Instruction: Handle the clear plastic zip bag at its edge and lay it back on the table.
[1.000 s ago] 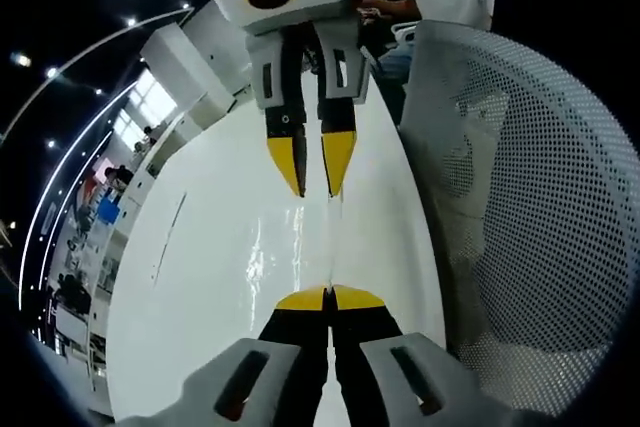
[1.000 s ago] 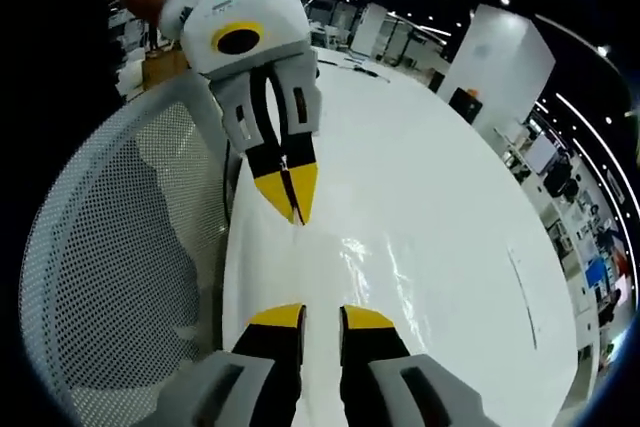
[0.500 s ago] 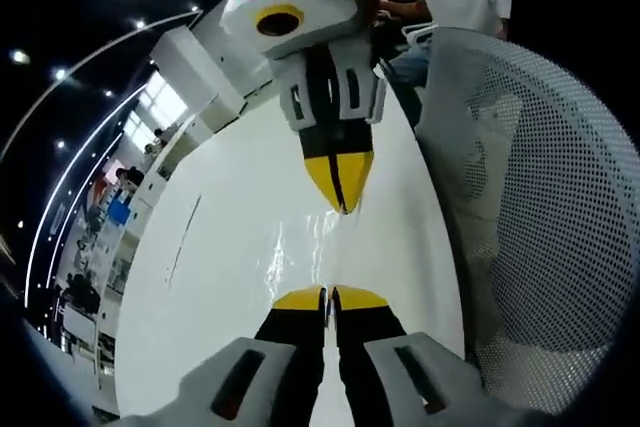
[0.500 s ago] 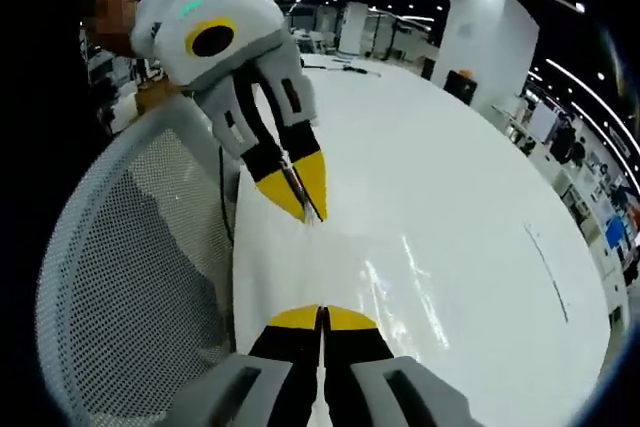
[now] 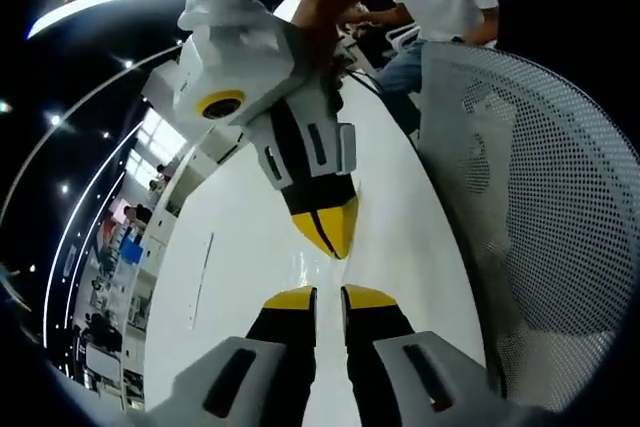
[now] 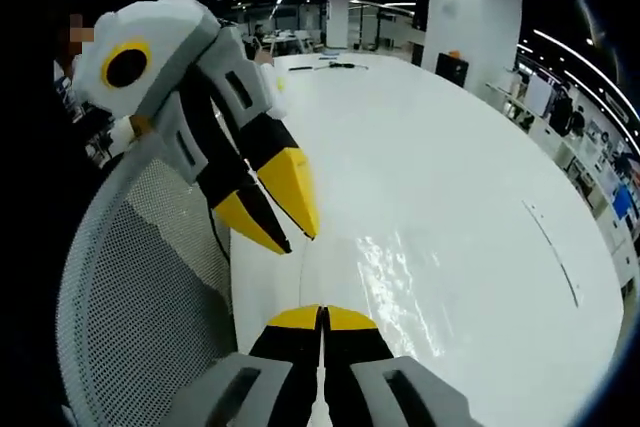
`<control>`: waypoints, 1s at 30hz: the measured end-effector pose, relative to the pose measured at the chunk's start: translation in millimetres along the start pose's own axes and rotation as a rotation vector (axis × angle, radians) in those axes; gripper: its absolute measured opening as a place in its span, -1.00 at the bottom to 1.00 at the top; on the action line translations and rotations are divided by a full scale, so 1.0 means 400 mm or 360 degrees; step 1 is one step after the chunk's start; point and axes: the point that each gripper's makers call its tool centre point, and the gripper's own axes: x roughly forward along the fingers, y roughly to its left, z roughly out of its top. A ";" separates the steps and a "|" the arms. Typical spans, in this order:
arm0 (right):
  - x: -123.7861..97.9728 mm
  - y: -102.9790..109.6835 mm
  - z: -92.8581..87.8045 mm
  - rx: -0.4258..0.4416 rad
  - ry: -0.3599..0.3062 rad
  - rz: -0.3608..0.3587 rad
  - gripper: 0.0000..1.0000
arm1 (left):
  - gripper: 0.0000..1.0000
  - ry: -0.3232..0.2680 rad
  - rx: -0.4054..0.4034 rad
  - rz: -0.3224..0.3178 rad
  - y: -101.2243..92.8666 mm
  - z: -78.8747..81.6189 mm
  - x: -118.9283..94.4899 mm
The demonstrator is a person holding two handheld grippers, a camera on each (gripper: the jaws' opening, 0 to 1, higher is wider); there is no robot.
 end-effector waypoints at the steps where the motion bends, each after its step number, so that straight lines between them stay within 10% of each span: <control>1: -0.001 0.000 0.002 -0.0001 -0.0002 -0.0002 -1.00 | -0.86 0.0003 -0.0001 -0.0008 -0.003 0.001 0.003; 30: -0.049 -0.073 0.041 0.0070 -0.0069 -0.0167 -1.00 | -1.00 0.0096 0.0052 -0.0136 -0.074 -0.016 0.052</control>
